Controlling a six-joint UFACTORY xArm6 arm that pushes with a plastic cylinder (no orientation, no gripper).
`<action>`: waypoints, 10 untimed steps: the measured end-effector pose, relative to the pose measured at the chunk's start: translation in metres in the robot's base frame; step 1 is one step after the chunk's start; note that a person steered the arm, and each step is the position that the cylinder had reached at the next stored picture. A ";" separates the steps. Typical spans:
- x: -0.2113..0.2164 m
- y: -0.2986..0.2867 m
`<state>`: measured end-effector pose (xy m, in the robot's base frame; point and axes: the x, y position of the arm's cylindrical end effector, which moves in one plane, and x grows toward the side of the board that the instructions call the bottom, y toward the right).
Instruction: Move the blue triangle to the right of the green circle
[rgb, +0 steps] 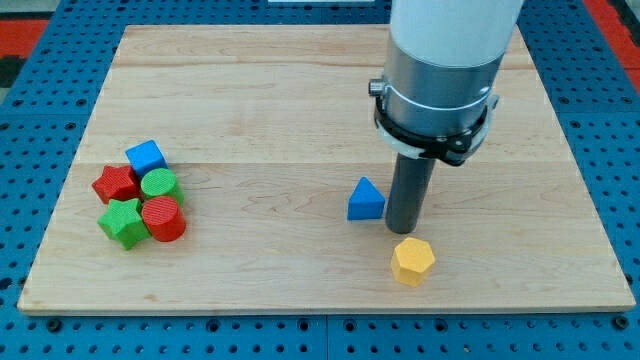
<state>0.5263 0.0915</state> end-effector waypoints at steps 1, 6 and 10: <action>-0.023 0.010; -0.023 -0.008; 0.028 -0.099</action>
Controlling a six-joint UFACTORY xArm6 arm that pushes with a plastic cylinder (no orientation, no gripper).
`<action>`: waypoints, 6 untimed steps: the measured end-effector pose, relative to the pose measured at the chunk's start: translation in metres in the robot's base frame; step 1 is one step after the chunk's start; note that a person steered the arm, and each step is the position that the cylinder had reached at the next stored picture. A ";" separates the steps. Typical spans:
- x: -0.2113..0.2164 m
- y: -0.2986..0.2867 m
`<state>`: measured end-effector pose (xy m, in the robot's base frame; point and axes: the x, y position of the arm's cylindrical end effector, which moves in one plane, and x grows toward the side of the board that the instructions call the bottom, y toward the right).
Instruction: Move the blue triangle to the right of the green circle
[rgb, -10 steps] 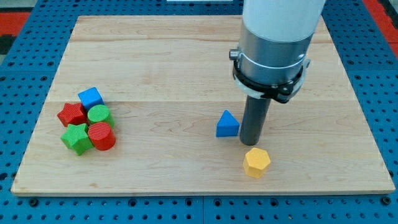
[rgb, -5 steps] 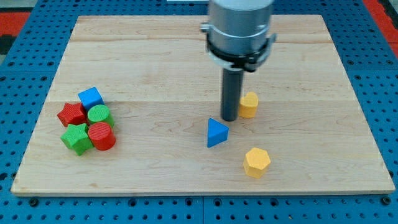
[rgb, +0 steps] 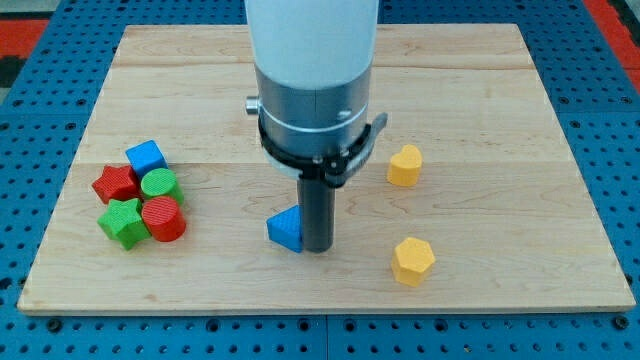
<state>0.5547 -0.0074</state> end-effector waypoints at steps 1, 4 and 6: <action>-0.015 -0.027; -0.059 -0.084; -0.063 0.033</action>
